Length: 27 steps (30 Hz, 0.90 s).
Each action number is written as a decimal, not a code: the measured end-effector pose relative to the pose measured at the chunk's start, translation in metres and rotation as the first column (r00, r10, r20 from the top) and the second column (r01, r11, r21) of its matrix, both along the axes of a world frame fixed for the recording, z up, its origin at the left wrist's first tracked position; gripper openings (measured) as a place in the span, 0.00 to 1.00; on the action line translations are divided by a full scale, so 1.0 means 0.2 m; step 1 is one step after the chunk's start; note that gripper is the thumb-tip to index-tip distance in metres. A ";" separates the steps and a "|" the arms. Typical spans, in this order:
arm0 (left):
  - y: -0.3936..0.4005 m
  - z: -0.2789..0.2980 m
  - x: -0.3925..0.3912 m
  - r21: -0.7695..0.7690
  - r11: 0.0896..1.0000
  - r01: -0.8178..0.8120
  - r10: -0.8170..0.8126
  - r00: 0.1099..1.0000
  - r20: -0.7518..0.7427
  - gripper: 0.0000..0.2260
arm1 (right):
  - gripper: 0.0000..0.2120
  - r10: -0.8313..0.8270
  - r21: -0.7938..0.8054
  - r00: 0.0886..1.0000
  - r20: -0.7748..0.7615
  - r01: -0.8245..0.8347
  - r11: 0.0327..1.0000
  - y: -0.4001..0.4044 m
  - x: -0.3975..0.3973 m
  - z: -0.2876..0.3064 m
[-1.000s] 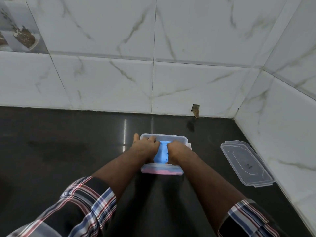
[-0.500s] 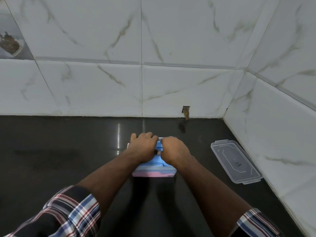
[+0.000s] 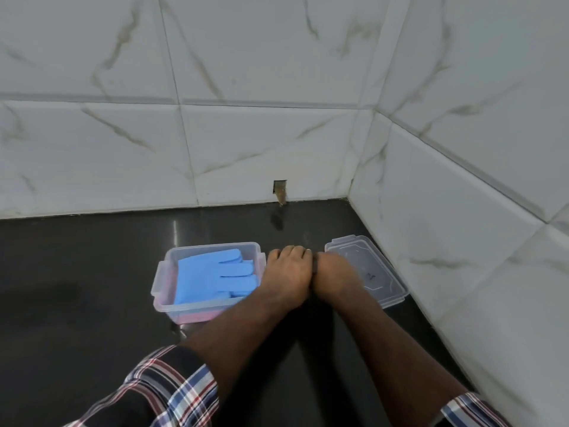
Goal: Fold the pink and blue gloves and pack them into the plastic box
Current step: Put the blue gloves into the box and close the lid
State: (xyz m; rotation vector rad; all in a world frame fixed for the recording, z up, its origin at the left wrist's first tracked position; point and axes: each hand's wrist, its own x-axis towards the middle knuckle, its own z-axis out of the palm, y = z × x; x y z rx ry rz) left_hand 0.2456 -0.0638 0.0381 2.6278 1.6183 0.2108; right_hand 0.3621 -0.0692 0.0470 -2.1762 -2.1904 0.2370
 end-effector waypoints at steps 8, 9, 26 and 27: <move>0.00 -0.06 0.15 -0.359 0.930 -0.077 0.161 0.964 0.211 0.18 | 0.13 -0.060 -0.125 0.985 -0.163 0.039 0.991 -0.03 0.19 -0.18; 0.01 -0.06 0.15 -0.385 0.918 -0.098 0.201 0.951 0.236 0.16 | 0.12 -0.045 -0.119 0.969 -0.242 0.016 0.993 -0.03 0.17 -0.18; 0.06 -0.04 0.05 -0.781 0.614 -0.111 0.604 0.704 0.374 0.22 | 0.23 -0.388 -0.102 0.701 -0.599 0.414 0.904 0.07 0.27 -0.11; 0.06 -0.02 0.04 -0.799 0.596 -0.083 0.624 0.673 0.396 0.23 | 0.24 -0.402 -0.096 0.655 -0.640 0.450 0.888 0.08 0.27 -0.09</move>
